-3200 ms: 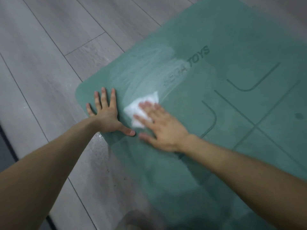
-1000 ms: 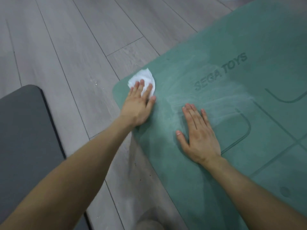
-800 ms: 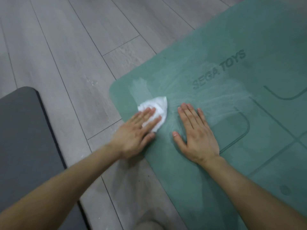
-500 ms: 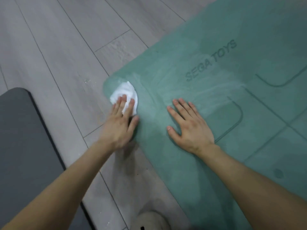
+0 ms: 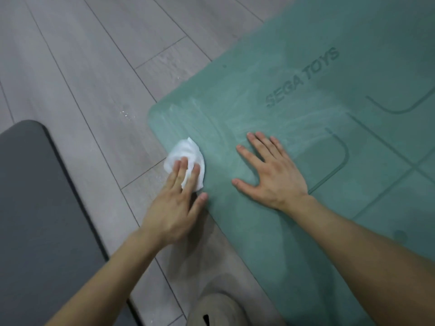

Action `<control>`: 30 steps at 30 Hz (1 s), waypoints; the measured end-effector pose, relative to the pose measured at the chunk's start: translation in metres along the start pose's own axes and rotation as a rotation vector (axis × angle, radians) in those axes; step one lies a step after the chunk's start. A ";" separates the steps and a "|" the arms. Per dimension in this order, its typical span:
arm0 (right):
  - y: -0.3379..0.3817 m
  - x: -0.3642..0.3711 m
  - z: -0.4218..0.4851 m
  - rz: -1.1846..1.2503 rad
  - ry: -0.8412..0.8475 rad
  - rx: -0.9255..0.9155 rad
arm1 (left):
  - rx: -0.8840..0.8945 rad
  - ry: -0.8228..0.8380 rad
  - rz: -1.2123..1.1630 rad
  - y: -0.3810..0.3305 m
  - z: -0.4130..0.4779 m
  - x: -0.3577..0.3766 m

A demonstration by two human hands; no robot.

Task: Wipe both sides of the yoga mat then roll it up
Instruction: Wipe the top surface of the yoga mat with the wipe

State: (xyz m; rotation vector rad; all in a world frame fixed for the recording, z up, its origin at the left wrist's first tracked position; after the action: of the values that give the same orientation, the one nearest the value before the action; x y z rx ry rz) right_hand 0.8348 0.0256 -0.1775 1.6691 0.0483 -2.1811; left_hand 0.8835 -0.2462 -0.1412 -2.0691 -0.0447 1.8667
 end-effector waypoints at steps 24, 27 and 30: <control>-0.004 -0.009 0.003 0.190 -0.105 0.031 | 0.289 0.014 0.025 -0.049 -0.016 0.003; -0.002 -0.009 0.003 0.198 -0.106 0.027 | 0.564 0.151 -0.023 -0.062 -0.065 0.002; -0.003 -0.012 0.003 0.194 -0.078 0.025 | 0.309 0.051 0.080 -0.017 0.015 -0.002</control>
State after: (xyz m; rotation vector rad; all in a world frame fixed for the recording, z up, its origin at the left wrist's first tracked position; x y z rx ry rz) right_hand 0.8340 0.0307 -0.1661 1.5316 -0.1562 -2.1050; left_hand 0.8723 -0.2269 -0.1356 -1.9266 0.3234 1.7364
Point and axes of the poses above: each hand's wrist, its own z-axis towards the middle knuckle, its own x-axis out of the palm, y = z × x, the point moved 1 cm from there along z, towards the middle knuckle, and after that the axes turned 15 degrees about -y, right-handed, at the moved point
